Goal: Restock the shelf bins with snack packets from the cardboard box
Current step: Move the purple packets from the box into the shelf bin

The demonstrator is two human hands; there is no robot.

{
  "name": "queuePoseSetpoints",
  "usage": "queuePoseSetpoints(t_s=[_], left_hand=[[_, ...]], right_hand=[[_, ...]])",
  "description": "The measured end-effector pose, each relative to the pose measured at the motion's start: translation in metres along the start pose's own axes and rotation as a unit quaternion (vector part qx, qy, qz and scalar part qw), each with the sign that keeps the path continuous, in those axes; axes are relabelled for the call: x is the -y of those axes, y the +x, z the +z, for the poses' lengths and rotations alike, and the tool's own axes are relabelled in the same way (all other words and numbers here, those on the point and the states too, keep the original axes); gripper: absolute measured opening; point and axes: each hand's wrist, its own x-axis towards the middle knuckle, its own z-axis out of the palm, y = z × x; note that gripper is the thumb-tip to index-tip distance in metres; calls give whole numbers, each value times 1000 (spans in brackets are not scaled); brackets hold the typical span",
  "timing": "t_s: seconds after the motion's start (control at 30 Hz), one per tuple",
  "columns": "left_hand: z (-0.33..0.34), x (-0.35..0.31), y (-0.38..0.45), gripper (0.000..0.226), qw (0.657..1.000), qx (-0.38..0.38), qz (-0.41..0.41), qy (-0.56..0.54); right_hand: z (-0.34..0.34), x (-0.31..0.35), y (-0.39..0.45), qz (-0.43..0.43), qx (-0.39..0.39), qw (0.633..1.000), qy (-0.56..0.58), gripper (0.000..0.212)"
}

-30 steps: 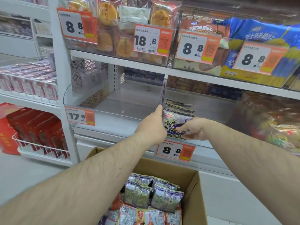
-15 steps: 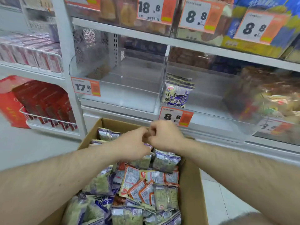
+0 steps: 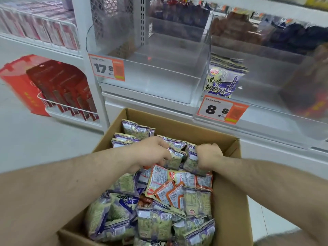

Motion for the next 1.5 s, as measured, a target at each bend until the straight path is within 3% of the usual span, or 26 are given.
queuePoseSetpoints(t_s=[0.07, 0.13, 0.27, 0.33, 0.37, 0.47, 0.5, 0.57, 0.63, 0.7, 0.8, 0.87, 0.93, 1.1, 1.2, 1.27, 1.33, 1.43, 1.5], left_hand=[[-1, 2, 2, 18, 999, -1, -32, -42], [1, 5, 2, 25, 991, 15, -82, -107], [5, 11, 6, 87, 928, 68, -233, -282], [4, 13, 8, 100, 903, 78, -262, -330], [2, 12, 7, 91, 905, 82, -255, -329], [-3, 8, 8, 29, 930, 49, -186, -312], [-5, 8, 7, 18, 934, 43, -168, -312], [-12, 11, 10, 20, 948, 14, -139, -284], [-18, 18, 13, 28, 963, -27, -128, -236], [-22, 26, 16, 39, 972, -74, -119, -191], [-20, 33, 16, 54, 976, -90, -114, -163], [-16, 34, 19, 55, 977, -79, -115, -159], [-14, 34, 24, 57, 979, -66, -110, -160], [-15, 34, 33, 68, 978, -50, -87, -180], [-17, 32, 31, 78, 975, -49, -81, -200], [-20, 31, 28, 89, 970, -48, -75, -226], [-24, 30, 26, 85, 964, -55, -78, -250], [-33, 27, 18, 40, 951, -52, -90, -291], [-35, 27, 12, 26, 945, -42, -97, -310]], right_hand=[[-12, 6, -8, 2, 31, 999, 21, 8], [-31, 13, -18, 3, 36, 999, 31, 7], [-70, 30, -57, -64, -58, 993, 77, 14], [-82, 41, -76, -135, -119, 974, 137, 18], [-84, 46, -83, -183, -155, 958, 158, 19], [-82, 52, -89, -331, -211, 905, 166, 32], [-79, 48, -86, -345, -213, 899, 165, 38], [-74, 34, -71, -289, -217, 908, 213, 49], [-57, 17, -48, -170, -169, 928, 285, 56], [-24, 7, -23, -84, -25, 946, 312, 48], [25, 13, -6, -61, 208, 959, 183, 36], [44, 24, -9, -73, 286, 951, 92, 34], [57, 33, -13, -85, 315, 944, 48, 36], [80, 43, -19, -76, 314, 946, 16, 67], [70, 45, -24, -95, 320, 943, 9, 50], [49, 43, -27, -96, 263, 960, 23, 35], [17, 37, -31, -79, 161, 981, 71, 23], [-35, 26, -54, -20, -41, 983, 180, 26], [-57, 22, -74, 1, -221, 950, 223, 31]])
